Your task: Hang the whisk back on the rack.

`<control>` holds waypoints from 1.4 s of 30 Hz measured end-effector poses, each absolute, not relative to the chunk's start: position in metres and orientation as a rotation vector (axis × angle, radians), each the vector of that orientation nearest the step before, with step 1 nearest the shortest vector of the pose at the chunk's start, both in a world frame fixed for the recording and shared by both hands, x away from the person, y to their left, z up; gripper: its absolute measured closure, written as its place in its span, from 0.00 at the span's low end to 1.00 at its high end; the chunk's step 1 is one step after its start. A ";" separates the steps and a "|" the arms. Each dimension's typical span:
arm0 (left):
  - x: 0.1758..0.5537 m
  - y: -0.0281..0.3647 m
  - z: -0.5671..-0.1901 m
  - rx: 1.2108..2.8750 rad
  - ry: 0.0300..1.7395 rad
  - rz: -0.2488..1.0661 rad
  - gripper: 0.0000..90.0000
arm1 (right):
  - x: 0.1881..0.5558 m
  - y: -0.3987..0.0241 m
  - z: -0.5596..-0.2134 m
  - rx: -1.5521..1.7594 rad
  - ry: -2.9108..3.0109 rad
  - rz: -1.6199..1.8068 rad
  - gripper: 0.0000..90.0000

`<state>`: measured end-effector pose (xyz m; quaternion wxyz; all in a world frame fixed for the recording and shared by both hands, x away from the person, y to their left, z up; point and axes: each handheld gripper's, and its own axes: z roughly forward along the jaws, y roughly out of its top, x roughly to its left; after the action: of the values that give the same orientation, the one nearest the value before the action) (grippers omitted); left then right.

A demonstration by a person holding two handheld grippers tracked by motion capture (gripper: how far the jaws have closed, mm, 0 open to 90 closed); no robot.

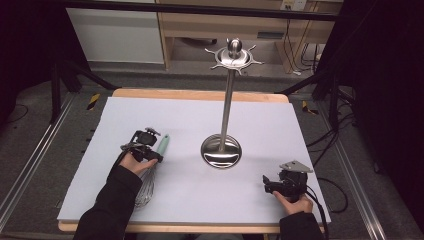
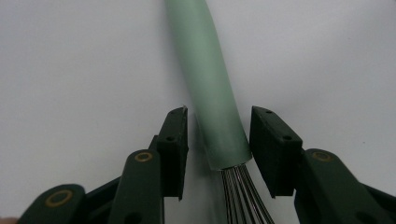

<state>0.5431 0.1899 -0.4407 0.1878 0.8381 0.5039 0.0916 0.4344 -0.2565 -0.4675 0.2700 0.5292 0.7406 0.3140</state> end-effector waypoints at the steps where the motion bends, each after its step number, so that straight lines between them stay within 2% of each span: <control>1: 0.544 0.190 -0.441 2.360 1.421 0.254 0.64 | 0.434 -0.257 -0.468 1.426 1.995 0.846 0.09; 13: 0.547 0.187 -0.448 2.362 1.464 0.212 0.69 | 0.434 -0.257 -0.467 1.429 1.993 0.850 0.09; 27: 0.548 0.185 -0.448 2.321 1.541 0.222 0.72 | 0.434 -0.256 -0.467 1.428 1.994 0.850 0.09; 32: 0.547 0.187 -0.446 2.311 1.539 0.220 0.76 | 0.434 -0.257 -0.467 1.429 1.994 0.851 0.09; 42: 0.537 0.184 -0.433 2.322 1.475 0.240 0.76 | 0.434 -0.257 -0.467 1.430 1.992 0.853 0.09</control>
<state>0.5370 0.1845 -0.4326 0.1891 0.8256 0.5246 0.0855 0.4343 -0.2569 -0.4668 0.2692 0.5303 0.7390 0.3165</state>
